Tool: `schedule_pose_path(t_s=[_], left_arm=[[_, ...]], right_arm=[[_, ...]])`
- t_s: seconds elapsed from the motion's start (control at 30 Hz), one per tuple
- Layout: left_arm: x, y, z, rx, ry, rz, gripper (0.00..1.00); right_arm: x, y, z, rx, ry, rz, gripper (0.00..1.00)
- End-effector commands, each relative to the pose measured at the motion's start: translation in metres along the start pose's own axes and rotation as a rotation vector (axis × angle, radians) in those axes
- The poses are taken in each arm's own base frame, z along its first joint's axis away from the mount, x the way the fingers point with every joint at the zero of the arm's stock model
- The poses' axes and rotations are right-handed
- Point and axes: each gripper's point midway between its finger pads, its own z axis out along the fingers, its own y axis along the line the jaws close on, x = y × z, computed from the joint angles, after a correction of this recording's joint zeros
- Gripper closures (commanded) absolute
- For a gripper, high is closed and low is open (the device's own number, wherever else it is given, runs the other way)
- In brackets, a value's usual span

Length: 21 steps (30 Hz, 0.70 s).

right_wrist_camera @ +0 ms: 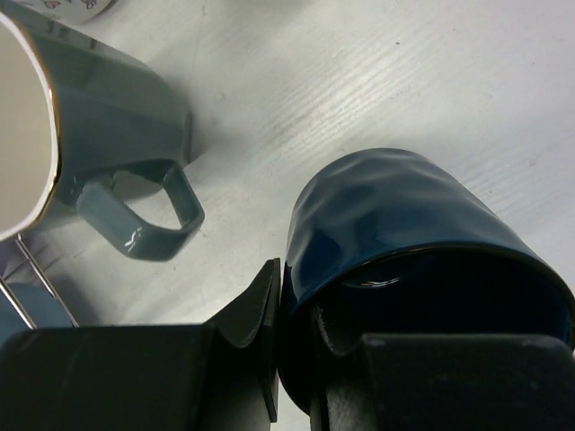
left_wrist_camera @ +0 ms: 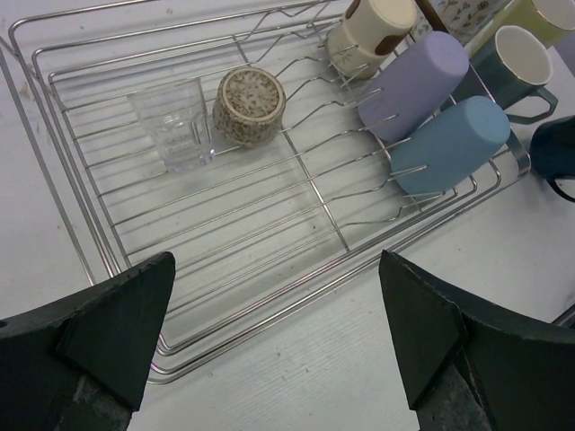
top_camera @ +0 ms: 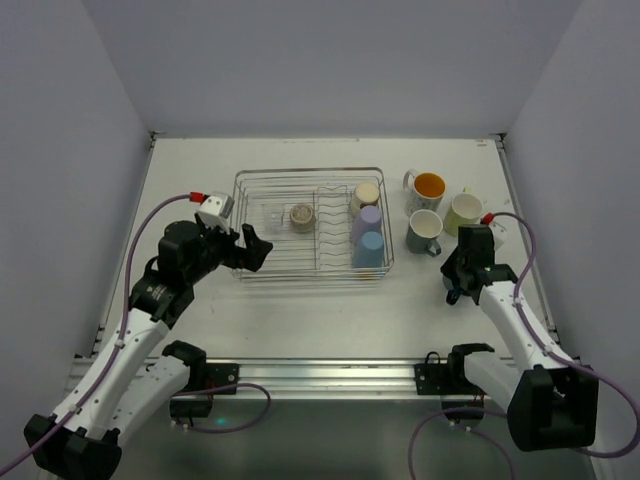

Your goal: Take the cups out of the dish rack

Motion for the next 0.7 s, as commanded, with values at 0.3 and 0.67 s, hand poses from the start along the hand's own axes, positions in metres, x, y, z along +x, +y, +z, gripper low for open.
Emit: schedule_pose_path(t_s=[0.3, 0.67], left_arm=[[0.012, 0.016, 0.015, -0.062, 0.075, 0.01, 0.11], [0.015, 0.027, 0.04, -0.13, 0.168, -0.049, 0.22]], right_arm=[[-0.036, 0.026, 0.029, -0.051, -0.081, 0.03, 0.89], [-0.057, 0.036, -0.015, -0.167, -0.18, 0.044, 0.37]])
